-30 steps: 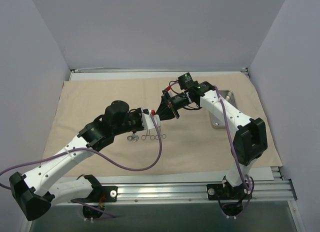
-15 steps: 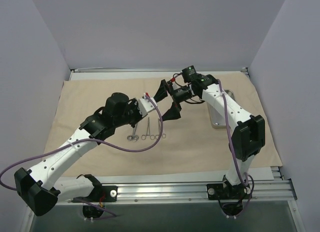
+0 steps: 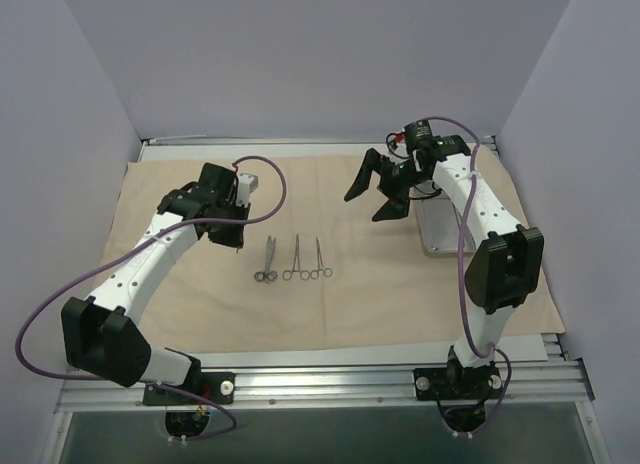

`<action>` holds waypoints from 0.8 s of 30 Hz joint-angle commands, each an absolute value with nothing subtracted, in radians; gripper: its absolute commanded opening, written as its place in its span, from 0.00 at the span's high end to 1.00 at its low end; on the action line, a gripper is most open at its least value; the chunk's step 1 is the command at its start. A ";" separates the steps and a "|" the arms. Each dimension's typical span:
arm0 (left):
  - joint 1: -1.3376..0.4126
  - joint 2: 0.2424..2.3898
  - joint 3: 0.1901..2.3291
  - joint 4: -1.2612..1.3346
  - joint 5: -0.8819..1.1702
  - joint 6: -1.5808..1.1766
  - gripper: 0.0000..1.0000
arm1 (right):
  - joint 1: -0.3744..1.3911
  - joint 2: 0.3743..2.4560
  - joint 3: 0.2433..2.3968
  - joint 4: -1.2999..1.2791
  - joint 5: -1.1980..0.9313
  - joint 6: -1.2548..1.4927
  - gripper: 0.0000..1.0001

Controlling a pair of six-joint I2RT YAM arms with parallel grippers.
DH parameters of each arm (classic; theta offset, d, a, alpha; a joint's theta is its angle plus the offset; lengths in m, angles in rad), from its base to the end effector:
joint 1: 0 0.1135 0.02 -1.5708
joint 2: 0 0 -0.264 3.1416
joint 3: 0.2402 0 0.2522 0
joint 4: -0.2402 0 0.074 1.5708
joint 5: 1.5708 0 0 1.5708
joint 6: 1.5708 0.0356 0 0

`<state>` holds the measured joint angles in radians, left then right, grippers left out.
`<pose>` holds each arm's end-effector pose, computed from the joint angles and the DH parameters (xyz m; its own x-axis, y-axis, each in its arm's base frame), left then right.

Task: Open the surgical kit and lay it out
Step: Place the medical item in the surgical kit.

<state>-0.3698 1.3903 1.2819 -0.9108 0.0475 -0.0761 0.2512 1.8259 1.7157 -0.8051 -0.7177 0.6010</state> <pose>0.2605 -0.1028 0.3130 -0.8210 0.2368 -0.5195 0.3228 0.9431 -0.0802 0.3798 0.1216 0.3217 -0.9588 0.1938 -0.2079 -0.0405 0.6311 0.7747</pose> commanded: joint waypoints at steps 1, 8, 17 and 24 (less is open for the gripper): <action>-0.367 1.452 1.313 -1.057 0.067 -0.164 0.98 | 0.267 1.763 1.680 -0.816 -0.643 0.540 0.00; -0.361 1.508 1.200 -0.993 0.041 -0.216 0.98 | 0.267 1.707 1.568 -0.798 -0.611 0.494 0.00; -0.328 1.620 1.172 -0.882 0.037 -0.250 0.98 | 0.267 1.684 1.526 -0.824 -0.577 0.442 0.00; -0.325 1.756 1.227 -0.838 0.046 -0.250 0.98 | 0.262 1.686 1.525 -0.839 -0.555 0.419 0.00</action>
